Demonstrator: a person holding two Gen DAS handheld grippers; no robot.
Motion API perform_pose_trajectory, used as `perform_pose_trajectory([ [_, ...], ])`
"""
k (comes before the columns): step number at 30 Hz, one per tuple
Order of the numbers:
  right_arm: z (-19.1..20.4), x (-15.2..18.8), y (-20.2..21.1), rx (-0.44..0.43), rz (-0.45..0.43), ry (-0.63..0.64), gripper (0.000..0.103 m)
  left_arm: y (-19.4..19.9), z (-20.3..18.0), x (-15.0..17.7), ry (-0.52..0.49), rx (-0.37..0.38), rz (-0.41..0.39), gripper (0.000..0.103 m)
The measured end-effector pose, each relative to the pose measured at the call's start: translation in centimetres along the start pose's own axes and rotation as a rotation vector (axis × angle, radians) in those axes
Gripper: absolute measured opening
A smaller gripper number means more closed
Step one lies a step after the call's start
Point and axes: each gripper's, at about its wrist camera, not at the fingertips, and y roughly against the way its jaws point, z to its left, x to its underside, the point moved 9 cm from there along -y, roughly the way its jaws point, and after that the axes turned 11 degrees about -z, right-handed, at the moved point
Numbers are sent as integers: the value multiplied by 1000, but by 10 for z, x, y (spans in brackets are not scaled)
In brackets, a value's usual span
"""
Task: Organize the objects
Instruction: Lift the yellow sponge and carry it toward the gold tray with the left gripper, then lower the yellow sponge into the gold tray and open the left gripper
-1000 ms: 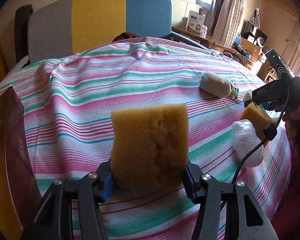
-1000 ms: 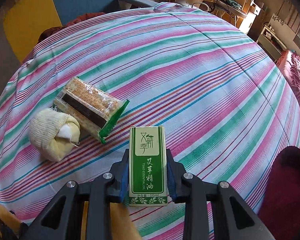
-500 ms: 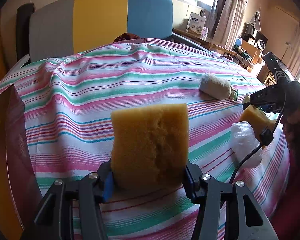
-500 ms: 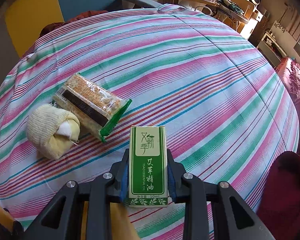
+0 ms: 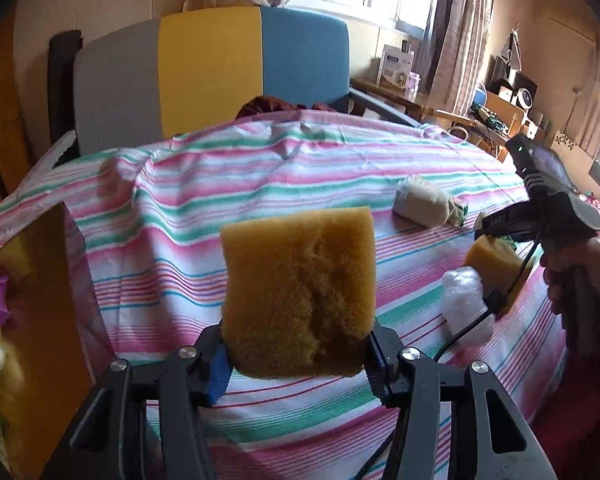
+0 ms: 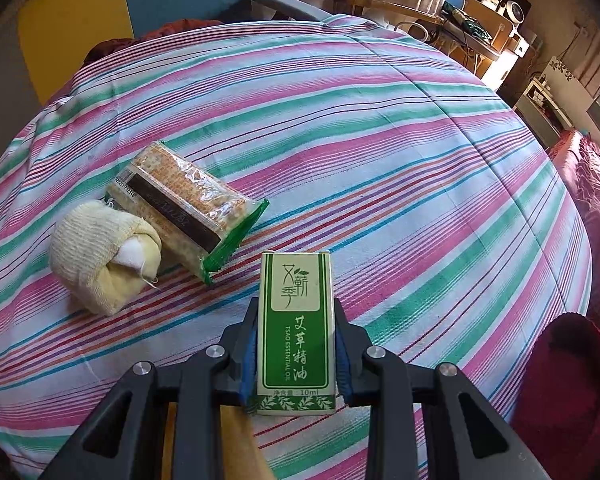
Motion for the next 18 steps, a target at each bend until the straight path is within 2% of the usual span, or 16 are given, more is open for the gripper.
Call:
perform_pose_trajectory([
  [5, 3, 1, 3, 3, -3, 7, 30, 39, 21, -32, 1, -58, -71, 56],
  [8, 3, 1, 4, 5, -5, 13, 30, 52, 43, -35, 27, -100, -71, 56],
  [18, 15, 4, 11, 23, -15, 43, 30, 76, 113, -5, 123, -213, -21, 56],
])
